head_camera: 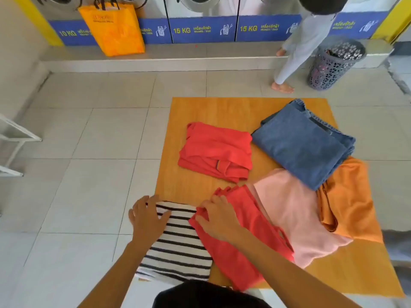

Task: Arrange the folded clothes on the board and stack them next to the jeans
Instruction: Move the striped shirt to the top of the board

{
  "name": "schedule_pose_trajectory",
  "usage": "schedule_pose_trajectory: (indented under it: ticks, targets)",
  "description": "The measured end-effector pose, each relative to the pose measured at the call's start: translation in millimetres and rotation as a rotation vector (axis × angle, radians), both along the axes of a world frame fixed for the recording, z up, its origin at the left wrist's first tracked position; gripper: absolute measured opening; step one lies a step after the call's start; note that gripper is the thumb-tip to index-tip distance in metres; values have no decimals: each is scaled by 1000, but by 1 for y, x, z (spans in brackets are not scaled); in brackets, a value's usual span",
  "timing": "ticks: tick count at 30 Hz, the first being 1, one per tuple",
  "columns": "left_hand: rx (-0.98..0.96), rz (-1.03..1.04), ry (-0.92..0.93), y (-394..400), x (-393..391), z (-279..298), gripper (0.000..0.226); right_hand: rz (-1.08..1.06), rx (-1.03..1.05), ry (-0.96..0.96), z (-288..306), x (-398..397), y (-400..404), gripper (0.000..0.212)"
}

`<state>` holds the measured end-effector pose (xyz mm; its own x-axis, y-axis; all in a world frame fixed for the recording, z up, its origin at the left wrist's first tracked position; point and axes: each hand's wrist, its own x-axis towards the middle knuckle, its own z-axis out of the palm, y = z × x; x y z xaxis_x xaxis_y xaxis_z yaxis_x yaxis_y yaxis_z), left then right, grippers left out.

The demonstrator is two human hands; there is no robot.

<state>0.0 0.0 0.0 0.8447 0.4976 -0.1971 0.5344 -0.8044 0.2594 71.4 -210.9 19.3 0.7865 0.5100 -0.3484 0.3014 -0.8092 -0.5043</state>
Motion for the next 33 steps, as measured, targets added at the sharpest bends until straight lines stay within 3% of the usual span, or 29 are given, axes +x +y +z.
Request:
schedule_pose_trajectory:
  ticks: [2,4,7,12,16,21,23,26,33]
  targets:
    - [-102,176,28,4,-11,-2,77,14,-36,-42,2,-10,2,44]
    - [-325,316,37,7,-22,-7,93,12,-59,-84,0,-19,2,45]
    - [-535,427,92,9,-32,-14,99,-50,-47,-80,1,-23,3,42]
    - [-464,342,113,20,-41,-12,86,-130,-38,-128,1,-34,1,36]
    - [-359,204,24,20,-44,-4,72,-166,-56,-139,0,-44,6,38]
    - [-506,245,-15,17,-55,-3,71,-256,60,-216,14,-65,24,27]
    - [-569,283,-23,22,-60,-5,68,-277,119,-165,16,-78,25,21]
    - [-616,322,-37,27,-65,-5,66,-285,-57,11,11,-96,20,23]
    - [-669,385,-52,25,-69,-6,63,-361,-225,-16,1,-112,18,28]
